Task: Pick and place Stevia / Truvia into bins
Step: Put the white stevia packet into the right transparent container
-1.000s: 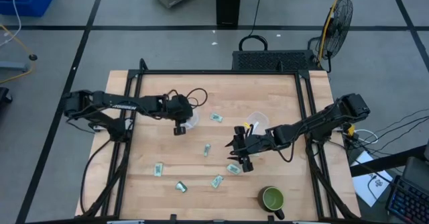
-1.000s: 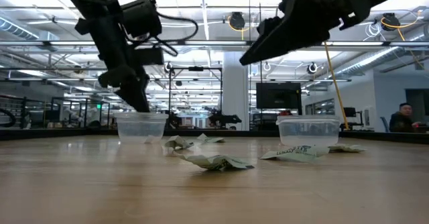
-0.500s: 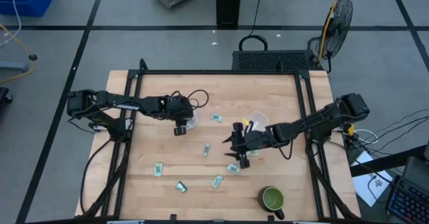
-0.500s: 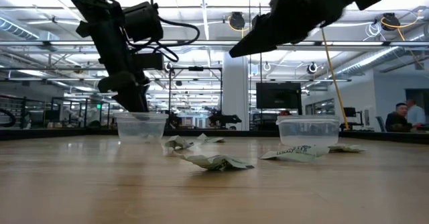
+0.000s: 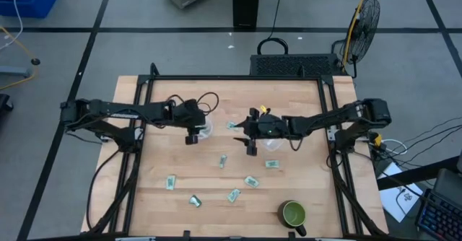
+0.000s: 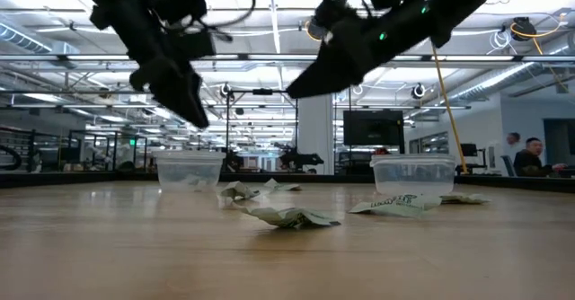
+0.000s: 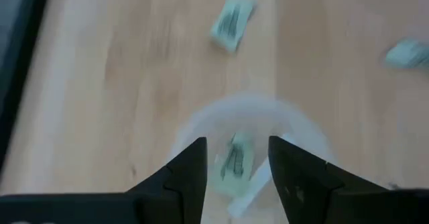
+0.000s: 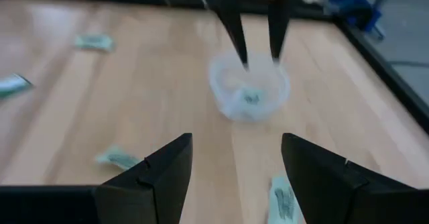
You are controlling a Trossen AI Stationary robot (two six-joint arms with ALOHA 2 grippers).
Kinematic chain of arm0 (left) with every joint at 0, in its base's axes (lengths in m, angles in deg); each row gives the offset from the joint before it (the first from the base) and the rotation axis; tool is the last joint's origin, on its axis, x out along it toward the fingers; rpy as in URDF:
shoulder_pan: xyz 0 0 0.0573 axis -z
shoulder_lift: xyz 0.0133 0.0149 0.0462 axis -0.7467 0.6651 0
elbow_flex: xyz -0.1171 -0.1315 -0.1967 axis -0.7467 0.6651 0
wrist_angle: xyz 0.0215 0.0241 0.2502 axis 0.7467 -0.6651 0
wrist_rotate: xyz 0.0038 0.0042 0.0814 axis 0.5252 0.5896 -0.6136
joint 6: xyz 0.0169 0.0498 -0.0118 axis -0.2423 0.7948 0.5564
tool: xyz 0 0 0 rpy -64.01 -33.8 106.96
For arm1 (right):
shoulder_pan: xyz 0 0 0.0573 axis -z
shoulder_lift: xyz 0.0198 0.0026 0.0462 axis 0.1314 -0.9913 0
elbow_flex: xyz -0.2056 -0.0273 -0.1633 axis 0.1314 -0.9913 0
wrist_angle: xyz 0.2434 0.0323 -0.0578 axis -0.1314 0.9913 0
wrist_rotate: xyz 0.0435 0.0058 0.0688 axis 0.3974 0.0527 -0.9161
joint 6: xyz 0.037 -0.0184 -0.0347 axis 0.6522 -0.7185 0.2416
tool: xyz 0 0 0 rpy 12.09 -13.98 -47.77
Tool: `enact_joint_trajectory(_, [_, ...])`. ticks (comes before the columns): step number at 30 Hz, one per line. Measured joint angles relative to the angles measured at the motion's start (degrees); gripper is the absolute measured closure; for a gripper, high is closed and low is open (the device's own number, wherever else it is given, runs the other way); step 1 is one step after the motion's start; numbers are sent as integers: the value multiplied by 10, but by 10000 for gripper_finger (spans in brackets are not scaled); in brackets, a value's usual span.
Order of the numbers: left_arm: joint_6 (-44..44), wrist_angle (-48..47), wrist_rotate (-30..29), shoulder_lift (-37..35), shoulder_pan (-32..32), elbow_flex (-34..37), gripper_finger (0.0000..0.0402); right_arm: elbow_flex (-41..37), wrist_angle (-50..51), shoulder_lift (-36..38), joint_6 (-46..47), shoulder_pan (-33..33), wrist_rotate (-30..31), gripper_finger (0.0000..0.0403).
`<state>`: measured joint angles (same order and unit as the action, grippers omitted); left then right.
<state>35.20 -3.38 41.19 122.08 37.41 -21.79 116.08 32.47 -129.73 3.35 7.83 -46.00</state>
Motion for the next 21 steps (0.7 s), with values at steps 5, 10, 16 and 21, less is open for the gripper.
enact_joint_trajectory(5, [8,33,-1,-60,16,0,236,16,14,-71,12,31,-8,179])
enact_joint_trajectory(10, [9,84,-9,-107,25,0,236,65,66,-106,59,74,-15,179])
enact_joint_trajectory(16, [9,94,-10,-133,28,0,236,77,82,-128,56,92,-26,179])
enact_joint_trajectory(21, [13,93,-10,-136,28,0,236,77,87,-149,59,95,-28,179])
